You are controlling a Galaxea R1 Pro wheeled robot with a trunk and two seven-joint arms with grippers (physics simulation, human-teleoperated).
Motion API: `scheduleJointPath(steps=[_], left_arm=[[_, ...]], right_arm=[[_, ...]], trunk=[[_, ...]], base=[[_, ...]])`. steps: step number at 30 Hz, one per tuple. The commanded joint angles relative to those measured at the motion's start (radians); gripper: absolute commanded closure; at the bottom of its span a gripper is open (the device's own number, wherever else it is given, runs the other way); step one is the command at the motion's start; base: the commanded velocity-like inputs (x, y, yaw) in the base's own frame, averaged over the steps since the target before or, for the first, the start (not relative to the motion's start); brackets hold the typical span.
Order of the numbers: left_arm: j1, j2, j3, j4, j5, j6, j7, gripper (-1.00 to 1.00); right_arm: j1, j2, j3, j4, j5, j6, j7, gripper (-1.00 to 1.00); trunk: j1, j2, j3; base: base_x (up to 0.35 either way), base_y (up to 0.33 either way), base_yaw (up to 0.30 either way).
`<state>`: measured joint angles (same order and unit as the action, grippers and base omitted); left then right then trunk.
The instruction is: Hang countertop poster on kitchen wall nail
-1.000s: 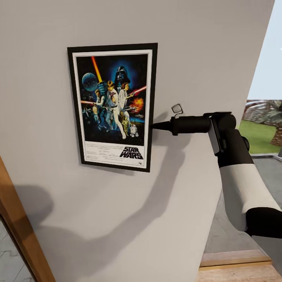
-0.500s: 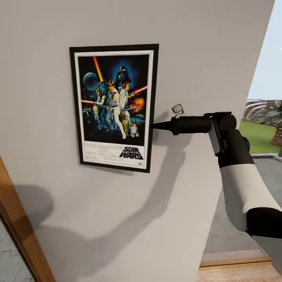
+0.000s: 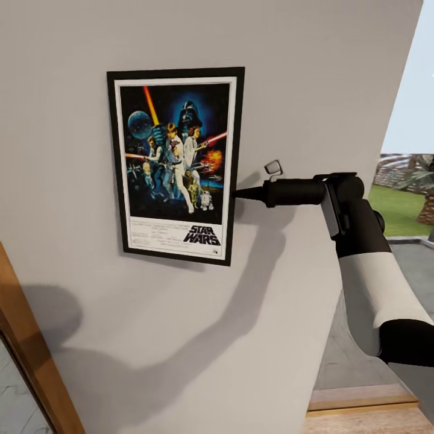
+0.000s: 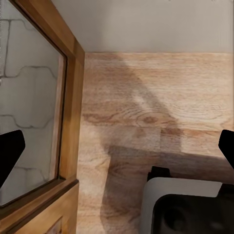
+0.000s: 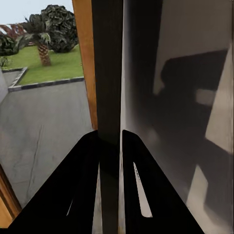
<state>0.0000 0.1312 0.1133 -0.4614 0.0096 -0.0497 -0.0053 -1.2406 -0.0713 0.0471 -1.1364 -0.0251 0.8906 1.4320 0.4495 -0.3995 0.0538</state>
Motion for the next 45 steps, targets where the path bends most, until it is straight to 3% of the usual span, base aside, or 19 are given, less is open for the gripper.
scheduleJointPath(steps=[1,5,6,7,8,9,10,11,30,45], left_arm=[[0.000,0.001,0.002,0.001,0.001,-0.003,0.000,-1.00],[0.000,0.002,0.002,0.001,0.001,-0.002,0.000,-1.00],[0.000,0.003,0.002,0.001,0.001,-0.002,0.000,-1.00],[0.000,0.003,0.002,0.001,0.001,-0.002,0.000,-1.00],[0.000,0.003,0.002,0.001,0.001,-0.002,0.000,-1.00],[0.000,0.003,0.002,0.001,0.001,-0.002,0.000,-1.00],[0.000,0.004,0.002,0.001,0.001,-0.002,0.000,-1.00],[0.000,0.004,0.002,0.001,0.001,-0.002,0.000,-1.00],[0.000,0.004,0.002,0.001,0.001,-0.002,0.000,-1.00],[0.000,0.003,0.002,0.001,0.001,-0.002,-0.001,-1.00]], right_arm=[[0.000,-0.001,0.002,-0.001,0.003,0.004,0.001,1.00],[0.000,-0.001,0.002,-0.002,-0.027,-0.001,0.001,1.00],[0.001,-0.035,0.106,-0.026,-0.222,0.017,0.077,1.00],[0.000,-0.186,0.175,-0.105,-0.315,-0.053,0.133,1.00],[0.000,-0.183,0.193,-0.102,-0.328,-0.053,0.133,1.00],[0.000,-0.001,0.002,-0.002,0.019,-0.006,0.001,1.00],[0.000,-0.001,0.002,-0.002,0.019,-0.006,0.001,1.00],[0.000,-0.001,0.002,-0.002,0.019,-0.006,0.001,-1.00],[0.000,-0.001,0.002,-0.003,0.018,-0.006,0.000,-1.00],[0.000,-0.001,0.002,-0.006,0.016,-0.006,0.001,-1.00]], trunk=[[0.000,-0.001,0.000],[0.000,-0.001,0.000],[0.000,-0.001,0.000],[0.000,-0.001,0.000],[0.000,-0.001,0.000],[0.000,-0.001,0.000],[0.000,-0.001,0.000],[0.000,-0.001,0.000],[0.000,-0.001,0.000],[0.000,-0.001,0.000]], base=[[0.126,0.000,0.000],[0.222,0.000,0.000],[0.132,0.000,0.000],[0.106,0.000,0.000],[0.068,0.000,0.000],[0.054,0.000,0.000],[0.043,0.000,0.000],[0.028,0.000,0.000],[0.000,0.000,0.000],[-0.283,0.000,0.000]])
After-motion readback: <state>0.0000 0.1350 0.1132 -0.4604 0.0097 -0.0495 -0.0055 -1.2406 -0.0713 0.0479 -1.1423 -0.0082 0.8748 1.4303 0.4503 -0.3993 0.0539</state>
